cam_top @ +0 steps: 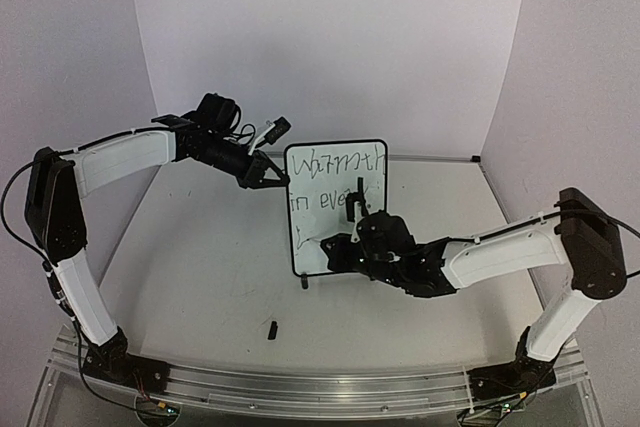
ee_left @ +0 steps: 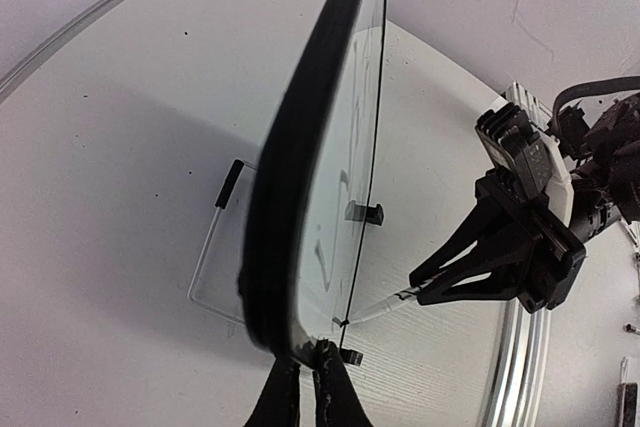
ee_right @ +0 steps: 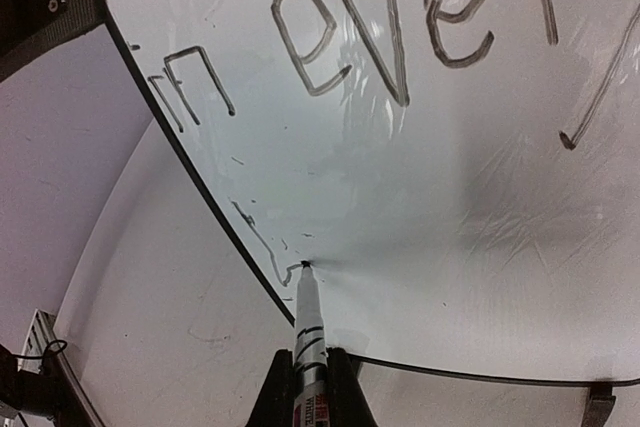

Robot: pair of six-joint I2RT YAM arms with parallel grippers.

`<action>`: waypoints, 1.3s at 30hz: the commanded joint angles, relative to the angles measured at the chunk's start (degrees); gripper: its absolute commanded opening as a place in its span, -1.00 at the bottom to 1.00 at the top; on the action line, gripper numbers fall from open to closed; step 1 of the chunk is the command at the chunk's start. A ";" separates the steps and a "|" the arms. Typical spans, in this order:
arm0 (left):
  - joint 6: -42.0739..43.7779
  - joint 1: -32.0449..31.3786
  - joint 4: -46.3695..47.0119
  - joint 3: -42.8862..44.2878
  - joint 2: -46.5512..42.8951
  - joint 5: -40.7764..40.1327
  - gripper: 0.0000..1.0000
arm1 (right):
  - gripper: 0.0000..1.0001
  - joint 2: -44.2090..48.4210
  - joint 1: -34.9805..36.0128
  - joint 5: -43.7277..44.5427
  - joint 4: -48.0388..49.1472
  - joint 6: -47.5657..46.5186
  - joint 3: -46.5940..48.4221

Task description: Write a sentence on the whiteboard

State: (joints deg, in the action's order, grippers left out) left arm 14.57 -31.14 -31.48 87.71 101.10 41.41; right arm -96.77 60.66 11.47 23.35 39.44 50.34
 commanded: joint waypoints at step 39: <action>2.59 -0.42 -1.48 -0.63 -2.05 -2.45 -1.00 | -1.00 3.03 -0.58 1.15 -2.08 -1.86 0.51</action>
State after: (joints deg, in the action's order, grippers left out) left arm 14.59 -31.18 -31.50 87.72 101.08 41.43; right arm -93.01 60.38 11.05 21.13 38.11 49.45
